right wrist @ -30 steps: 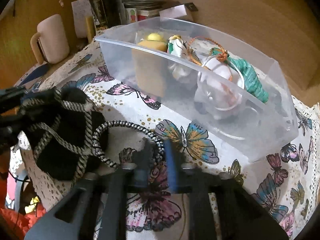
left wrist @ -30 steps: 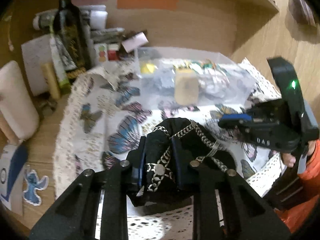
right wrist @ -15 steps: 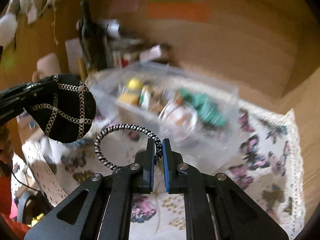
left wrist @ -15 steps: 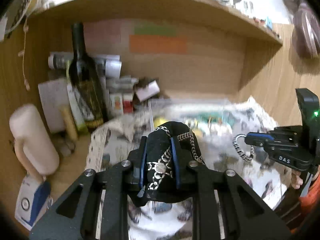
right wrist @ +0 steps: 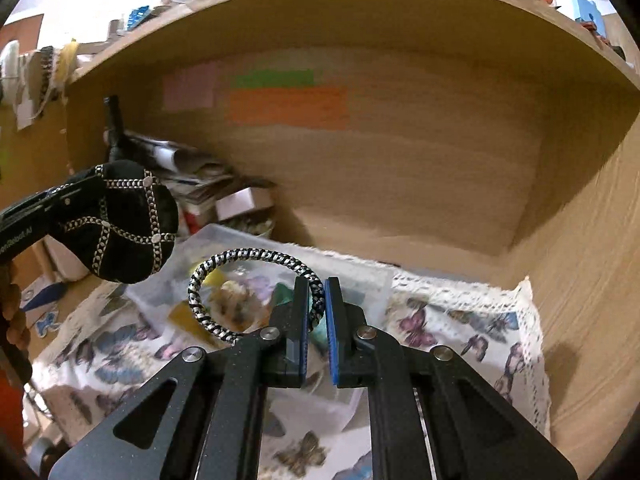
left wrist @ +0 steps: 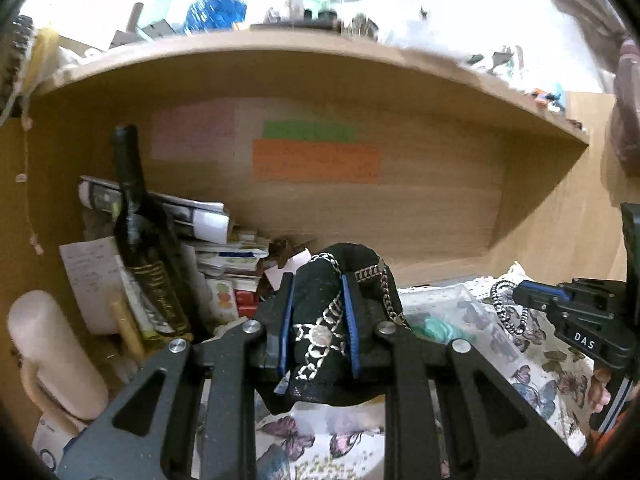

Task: Organize soft objects
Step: 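Drop black chain bag from left tool while right tool drops bracelet into box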

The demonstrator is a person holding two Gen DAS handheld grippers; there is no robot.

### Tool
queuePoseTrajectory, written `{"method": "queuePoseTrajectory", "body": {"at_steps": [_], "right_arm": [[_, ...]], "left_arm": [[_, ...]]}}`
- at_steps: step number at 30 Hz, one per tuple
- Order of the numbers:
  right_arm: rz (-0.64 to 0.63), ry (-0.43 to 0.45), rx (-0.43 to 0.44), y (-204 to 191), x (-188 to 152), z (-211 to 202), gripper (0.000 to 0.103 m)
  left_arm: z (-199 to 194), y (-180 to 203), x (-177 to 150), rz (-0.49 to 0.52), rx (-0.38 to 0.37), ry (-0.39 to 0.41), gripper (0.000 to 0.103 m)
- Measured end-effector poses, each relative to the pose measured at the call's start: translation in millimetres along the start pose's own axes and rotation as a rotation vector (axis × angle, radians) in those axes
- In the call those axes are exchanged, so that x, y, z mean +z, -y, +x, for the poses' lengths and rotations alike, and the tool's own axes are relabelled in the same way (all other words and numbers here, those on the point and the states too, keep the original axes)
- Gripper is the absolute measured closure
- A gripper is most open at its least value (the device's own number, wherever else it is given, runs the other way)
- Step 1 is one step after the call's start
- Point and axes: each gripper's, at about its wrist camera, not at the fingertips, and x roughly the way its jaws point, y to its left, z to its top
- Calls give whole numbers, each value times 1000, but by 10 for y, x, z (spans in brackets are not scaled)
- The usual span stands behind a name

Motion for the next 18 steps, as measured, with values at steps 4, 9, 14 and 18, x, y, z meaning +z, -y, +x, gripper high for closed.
{"method": "queuePoseTrajectory", "body": {"at_steps": [4, 9, 14, 18], "right_arm": [[1, -17, -14, 31, 78, 203, 96], [2, -83, -18, 51, 55, 547, 96], [0, -161, -9, 57, -53, 847, 96], [-31, -217, -9, 3, -150, 1009, 96]], "left_arm": [[337, 7, -55, -14, -12, -65, 81], [757, -29, -229, -52, -38, -167, 81], [1021, -18, -404, -52, -60, -272, 80], [1092, 1, -479, -29, -50, -322, 78]]}}
